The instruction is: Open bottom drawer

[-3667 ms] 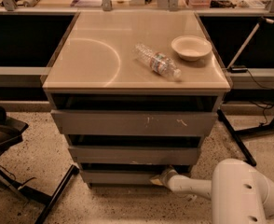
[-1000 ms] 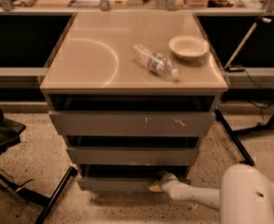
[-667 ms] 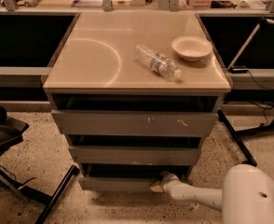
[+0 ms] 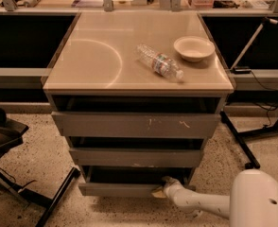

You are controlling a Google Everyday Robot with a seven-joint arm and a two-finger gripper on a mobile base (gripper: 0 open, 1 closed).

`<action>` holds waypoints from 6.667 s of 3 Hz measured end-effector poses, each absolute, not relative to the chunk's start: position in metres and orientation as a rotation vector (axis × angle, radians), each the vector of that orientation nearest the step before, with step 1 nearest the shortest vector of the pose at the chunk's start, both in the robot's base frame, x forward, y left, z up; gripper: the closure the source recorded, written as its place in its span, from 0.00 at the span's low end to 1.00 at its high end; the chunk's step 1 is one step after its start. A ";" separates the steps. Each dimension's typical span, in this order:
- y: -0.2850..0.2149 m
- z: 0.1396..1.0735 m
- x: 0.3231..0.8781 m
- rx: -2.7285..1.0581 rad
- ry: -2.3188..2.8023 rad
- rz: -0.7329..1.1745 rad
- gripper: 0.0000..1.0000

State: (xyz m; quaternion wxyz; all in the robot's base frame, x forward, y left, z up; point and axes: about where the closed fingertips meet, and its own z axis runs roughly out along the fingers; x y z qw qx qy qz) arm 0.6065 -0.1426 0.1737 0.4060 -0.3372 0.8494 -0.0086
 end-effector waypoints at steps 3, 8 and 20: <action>-0.134 0.174 0.574 -0.834 2.149 0.045 1.00; -0.138 0.173 0.537 -0.853 2.145 0.045 1.00; -0.133 0.168 0.433 -1.010 2.207 0.115 0.58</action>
Offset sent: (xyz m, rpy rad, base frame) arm -0.4591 -0.0628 -0.2116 0.4358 0.0884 0.0155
